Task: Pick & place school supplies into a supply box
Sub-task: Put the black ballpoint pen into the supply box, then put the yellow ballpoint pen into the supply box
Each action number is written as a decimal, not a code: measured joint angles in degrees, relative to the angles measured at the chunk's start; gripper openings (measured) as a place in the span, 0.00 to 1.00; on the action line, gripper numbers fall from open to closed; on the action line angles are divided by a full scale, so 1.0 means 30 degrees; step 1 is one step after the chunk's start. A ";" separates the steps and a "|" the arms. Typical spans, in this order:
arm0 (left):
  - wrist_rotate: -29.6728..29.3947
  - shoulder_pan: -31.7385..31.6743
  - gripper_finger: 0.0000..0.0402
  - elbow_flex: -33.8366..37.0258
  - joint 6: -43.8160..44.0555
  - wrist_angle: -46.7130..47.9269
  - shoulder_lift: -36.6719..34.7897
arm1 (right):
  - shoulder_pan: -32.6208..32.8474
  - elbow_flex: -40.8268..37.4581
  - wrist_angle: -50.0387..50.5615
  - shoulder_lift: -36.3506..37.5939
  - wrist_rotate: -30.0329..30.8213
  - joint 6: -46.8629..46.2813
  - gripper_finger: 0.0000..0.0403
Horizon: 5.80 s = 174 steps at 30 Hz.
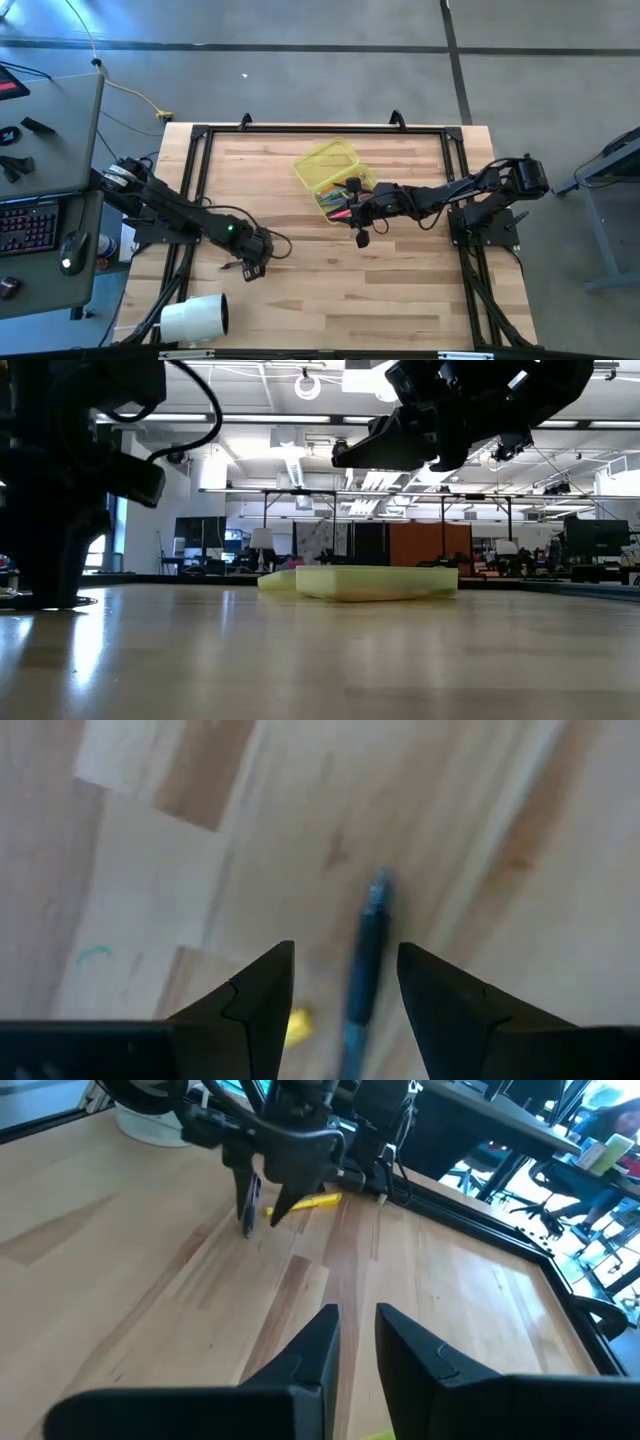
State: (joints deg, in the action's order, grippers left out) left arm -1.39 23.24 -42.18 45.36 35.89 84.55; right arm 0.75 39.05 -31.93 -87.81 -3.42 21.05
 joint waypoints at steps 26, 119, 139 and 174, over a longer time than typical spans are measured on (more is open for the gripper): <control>-0.4055 0.0033 0.09 0.1319 0.0536 -0.3334 -0.0003 | 0.0000 0.0000 0.0286 0.0000 0.0000 0.0004 0.10; 0.2342 -1.2365 0.53 -2.5738 -1.3616 1.7222 0.9799 | -0.0415 -0.0197 1.7990 1.1752 0.8225 -0.8870 0.09; 0.4559 -0.5870 0.34 -1.1710 -1.2132 1.6848 0.7417 | -0.0415 -0.0197 1.8114 1.1752 0.8191 -0.8739 0.08; 0.1700 -0.4874 0.31 -0.4894 -1.3041 1.0181 0.7701 | -0.0415 -0.0197 1.5794 1.1752 0.6288 -0.7785 0.08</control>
State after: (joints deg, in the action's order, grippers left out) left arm 3.70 8.62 -56.86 6.24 66.43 107.66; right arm -0.49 38.46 15.46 -52.56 15.44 -2.31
